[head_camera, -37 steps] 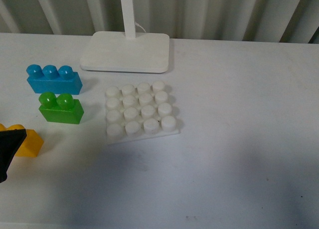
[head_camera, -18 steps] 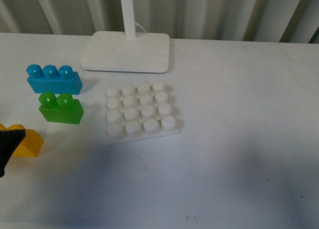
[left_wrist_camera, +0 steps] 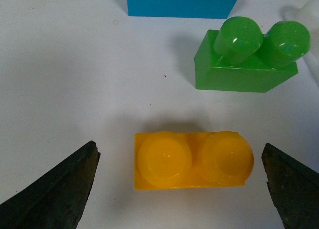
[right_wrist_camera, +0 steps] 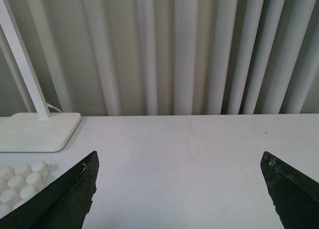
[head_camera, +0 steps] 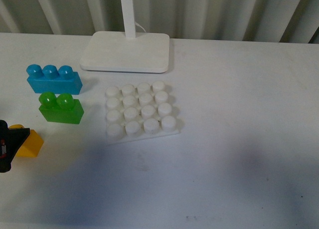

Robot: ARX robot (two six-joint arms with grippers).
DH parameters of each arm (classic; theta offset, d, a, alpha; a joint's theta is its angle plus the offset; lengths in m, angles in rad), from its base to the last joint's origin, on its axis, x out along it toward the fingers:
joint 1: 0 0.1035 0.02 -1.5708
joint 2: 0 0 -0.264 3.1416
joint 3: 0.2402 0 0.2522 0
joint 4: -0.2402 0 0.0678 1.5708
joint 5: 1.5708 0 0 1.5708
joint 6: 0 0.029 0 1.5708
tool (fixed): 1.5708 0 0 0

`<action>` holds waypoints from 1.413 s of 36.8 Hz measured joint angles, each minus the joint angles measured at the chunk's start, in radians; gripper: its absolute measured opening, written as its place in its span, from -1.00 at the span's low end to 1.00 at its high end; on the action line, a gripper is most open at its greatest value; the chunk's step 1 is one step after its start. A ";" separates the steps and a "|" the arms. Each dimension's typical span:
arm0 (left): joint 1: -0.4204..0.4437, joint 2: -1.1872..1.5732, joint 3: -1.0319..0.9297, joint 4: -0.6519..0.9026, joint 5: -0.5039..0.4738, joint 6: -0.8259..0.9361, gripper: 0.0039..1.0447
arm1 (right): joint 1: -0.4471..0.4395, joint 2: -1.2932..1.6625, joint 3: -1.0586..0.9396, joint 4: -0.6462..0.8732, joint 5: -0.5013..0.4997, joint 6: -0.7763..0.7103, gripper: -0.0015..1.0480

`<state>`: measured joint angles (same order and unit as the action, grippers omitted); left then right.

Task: Insert yellow block into base center

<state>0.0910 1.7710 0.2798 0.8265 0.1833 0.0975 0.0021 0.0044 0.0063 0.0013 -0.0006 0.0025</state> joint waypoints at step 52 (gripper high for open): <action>-0.029 0.119 0.039 0.050 -0.052 0.034 0.26 | 0.000 0.000 0.000 0.000 0.000 0.000 0.82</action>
<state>0.0620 1.8904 0.3187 0.8768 0.1310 0.1310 0.0021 0.0044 0.0063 0.0013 -0.0006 0.0025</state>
